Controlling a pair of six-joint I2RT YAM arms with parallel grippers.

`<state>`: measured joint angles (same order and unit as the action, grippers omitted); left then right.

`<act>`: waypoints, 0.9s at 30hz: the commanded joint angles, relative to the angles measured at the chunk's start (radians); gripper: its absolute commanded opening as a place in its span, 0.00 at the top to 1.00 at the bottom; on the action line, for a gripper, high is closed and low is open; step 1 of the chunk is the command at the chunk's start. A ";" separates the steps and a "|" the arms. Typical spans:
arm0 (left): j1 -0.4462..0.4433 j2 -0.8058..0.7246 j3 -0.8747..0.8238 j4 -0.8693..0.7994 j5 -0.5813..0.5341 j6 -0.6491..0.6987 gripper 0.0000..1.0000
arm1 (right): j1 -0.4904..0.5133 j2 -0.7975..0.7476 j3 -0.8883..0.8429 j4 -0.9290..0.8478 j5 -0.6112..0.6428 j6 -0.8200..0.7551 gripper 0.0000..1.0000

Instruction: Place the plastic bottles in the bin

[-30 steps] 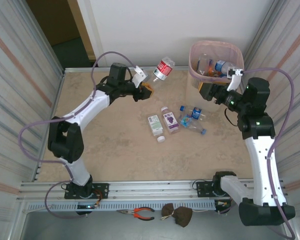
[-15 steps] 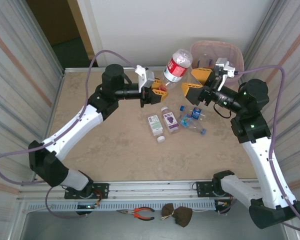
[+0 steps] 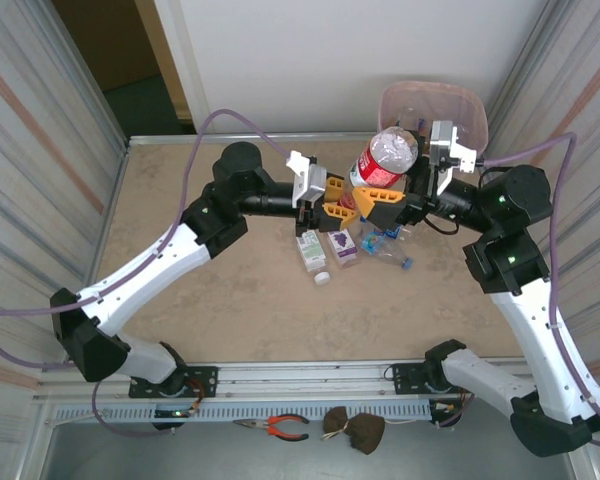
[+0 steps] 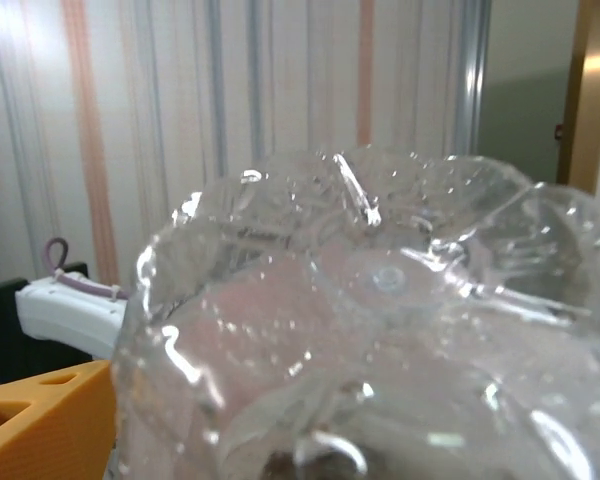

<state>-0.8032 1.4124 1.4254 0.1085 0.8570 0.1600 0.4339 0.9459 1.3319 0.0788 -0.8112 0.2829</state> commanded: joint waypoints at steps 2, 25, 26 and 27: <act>-0.009 -0.045 0.028 0.074 0.018 0.003 0.66 | 0.032 -0.025 0.033 0.002 -0.029 -0.048 0.13; -0.035 -0.067 -0.007 0.146 -0.013 0.015 0.66 | 0.090 -0.033 0.052 0.013 0.000 -0.063 0.29; -0.036 -0.065 -0.006 0.146 -0.013 0.017 0.66 | 0.092 -0.030 0.053 0.014 -0.001 -0.064 0.28; -0.037 -0.064 -0.005 0.145 -0.013 0.018 0.66 | 0.095 -0.030 0.055 0.016 0.000 -0.065 0.28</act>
<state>-0.8341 1.3521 1.4170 0.2409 0.8532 0.1616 0.5133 0.9188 1.3510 0.0677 -0.8043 0.2268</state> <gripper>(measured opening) 0.344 0.717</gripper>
